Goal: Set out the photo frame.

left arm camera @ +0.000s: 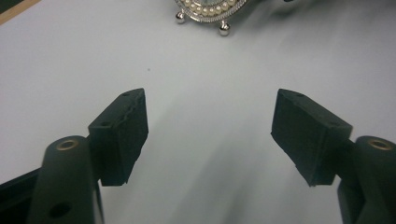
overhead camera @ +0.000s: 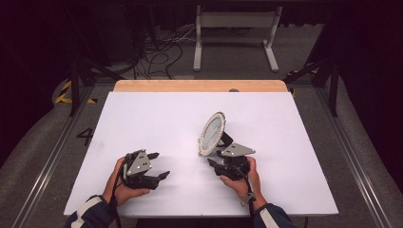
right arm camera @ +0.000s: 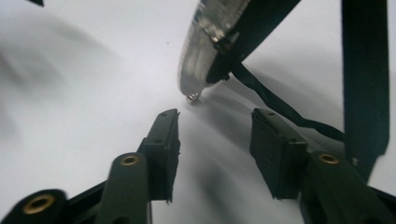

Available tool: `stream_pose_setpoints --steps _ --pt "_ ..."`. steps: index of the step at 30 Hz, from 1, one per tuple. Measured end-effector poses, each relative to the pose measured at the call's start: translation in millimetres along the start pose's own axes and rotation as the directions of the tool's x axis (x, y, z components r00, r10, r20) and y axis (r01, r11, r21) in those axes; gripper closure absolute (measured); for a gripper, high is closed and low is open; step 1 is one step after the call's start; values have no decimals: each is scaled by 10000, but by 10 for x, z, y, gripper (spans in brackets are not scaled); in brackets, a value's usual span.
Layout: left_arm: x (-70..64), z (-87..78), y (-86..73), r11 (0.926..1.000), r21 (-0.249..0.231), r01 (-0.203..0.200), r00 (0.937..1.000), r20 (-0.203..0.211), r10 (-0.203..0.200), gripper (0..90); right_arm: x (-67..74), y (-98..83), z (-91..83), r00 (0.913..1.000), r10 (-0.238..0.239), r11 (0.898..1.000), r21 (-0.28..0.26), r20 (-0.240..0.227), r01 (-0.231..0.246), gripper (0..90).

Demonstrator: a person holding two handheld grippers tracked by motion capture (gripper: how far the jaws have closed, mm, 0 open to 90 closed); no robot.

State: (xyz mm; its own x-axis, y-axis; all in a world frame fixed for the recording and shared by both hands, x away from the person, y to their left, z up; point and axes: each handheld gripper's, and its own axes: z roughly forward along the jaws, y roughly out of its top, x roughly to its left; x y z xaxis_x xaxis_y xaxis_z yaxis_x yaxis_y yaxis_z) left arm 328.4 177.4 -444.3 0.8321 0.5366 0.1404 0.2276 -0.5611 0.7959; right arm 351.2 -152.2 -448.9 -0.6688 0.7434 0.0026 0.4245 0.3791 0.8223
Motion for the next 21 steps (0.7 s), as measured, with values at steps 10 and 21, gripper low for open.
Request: stream_pose_setpoints --steps 10,21 --pt "-40 -116 -177 9973 544 502 9978 -465 -477 191 65 137 156 9984 561 9979 -331 -17 -562 389" --pt "-63 -108 -254 9952 837 517 9978 -464 -479 187 45 225 327 9800 1983 9762 -923 139 -1962 470"
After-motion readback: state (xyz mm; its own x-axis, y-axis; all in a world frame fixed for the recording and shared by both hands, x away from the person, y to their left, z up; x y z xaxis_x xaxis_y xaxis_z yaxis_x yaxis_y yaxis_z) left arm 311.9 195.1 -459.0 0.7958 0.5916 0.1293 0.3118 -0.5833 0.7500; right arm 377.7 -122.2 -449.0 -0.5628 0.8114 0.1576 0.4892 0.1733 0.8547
